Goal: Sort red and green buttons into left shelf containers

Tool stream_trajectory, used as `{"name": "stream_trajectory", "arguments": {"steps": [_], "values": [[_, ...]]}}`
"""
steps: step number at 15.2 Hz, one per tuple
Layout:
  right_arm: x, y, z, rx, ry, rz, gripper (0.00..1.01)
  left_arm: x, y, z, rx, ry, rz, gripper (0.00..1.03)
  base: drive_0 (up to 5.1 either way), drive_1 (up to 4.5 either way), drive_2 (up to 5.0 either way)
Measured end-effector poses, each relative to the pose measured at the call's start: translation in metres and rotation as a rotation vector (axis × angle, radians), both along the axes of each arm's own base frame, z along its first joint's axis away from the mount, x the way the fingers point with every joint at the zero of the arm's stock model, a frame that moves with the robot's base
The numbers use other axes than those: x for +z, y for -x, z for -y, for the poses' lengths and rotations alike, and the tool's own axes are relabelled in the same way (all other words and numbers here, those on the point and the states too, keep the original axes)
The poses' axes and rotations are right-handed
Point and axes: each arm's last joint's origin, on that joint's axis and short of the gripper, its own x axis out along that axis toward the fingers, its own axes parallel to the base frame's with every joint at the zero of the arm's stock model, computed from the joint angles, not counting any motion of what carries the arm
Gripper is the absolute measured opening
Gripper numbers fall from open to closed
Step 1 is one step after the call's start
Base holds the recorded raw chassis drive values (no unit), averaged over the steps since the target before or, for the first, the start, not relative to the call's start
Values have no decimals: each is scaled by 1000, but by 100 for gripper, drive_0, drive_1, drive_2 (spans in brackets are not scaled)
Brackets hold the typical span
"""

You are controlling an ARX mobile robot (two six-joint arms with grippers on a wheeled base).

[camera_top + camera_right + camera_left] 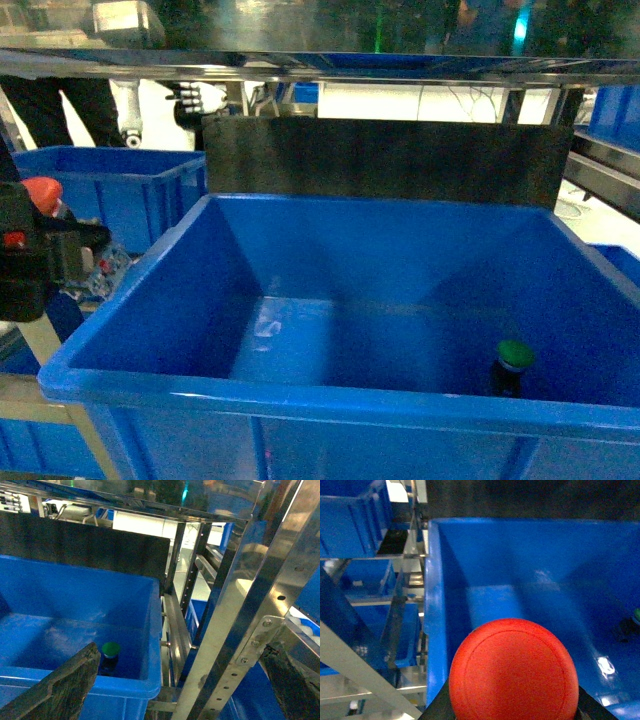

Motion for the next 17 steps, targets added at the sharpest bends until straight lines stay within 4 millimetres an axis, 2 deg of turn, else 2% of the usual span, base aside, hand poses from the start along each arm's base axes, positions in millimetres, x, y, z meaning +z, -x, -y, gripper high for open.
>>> {"name": "stream_trajectory", "arguments": {"steps": [4,9,11,12,13,14,15,16,17], "values": [[0,0,0,0,0,0,98,-15,-2,21,-70,9,-51,24,0,0,0],[0,0,0,0,0,0,98,-20,-4,31,-99,7,-63,24,0,0,0],[0,0,0,0,0,0,98,-24,-12,45,-133,15,-73,24,0,0,0],[0,0,0,0,0,0,98,-34,-28,67,-171,4,-93,24,0,0,0],[0,0,0,0,0,0,98,-55,-57,97,-200,-21,-146,24,0,0,0],[0,0,0,0,0,0,98,-79,-84,114,-169,-50,-213,24,0,0,0],[0,0,0,0,0,0,98,-88,-99,123,-150,-42,-234,42,0,0,0],[0,0,0,0,0,0,98,-82,-100,122,-138,-11,-190,75,0,0,0],[0,0,0,0,0,0,98,-73,-90,111,-130,4,-166,91,0,0,0]]}}
